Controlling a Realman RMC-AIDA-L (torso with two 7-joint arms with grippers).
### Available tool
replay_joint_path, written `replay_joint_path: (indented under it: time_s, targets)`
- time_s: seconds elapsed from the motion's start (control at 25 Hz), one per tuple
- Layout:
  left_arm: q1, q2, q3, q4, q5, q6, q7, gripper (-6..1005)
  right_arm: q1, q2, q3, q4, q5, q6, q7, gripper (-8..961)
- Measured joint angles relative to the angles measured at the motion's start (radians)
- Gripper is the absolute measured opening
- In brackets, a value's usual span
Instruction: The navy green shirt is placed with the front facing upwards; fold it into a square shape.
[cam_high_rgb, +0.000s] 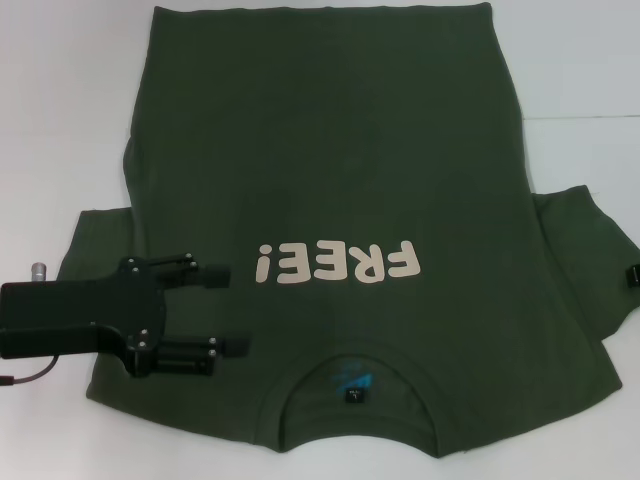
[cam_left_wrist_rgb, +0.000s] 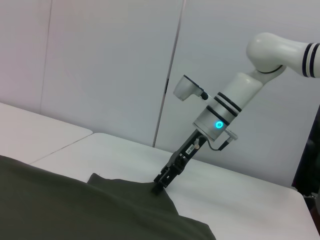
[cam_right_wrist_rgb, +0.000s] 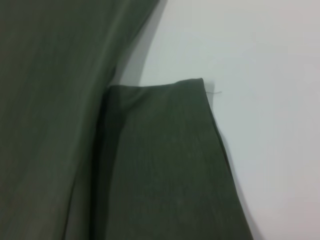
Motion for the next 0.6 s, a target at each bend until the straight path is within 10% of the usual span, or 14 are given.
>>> replay_joint_path:
  time_s: [0.6]
  targets:
    - [0.000,0.000,0.000,0.000,0.000,-0.003,0.003,875,0.007,-0.002,-0.009,0.007,-0.002,-0.008,0.009,641]
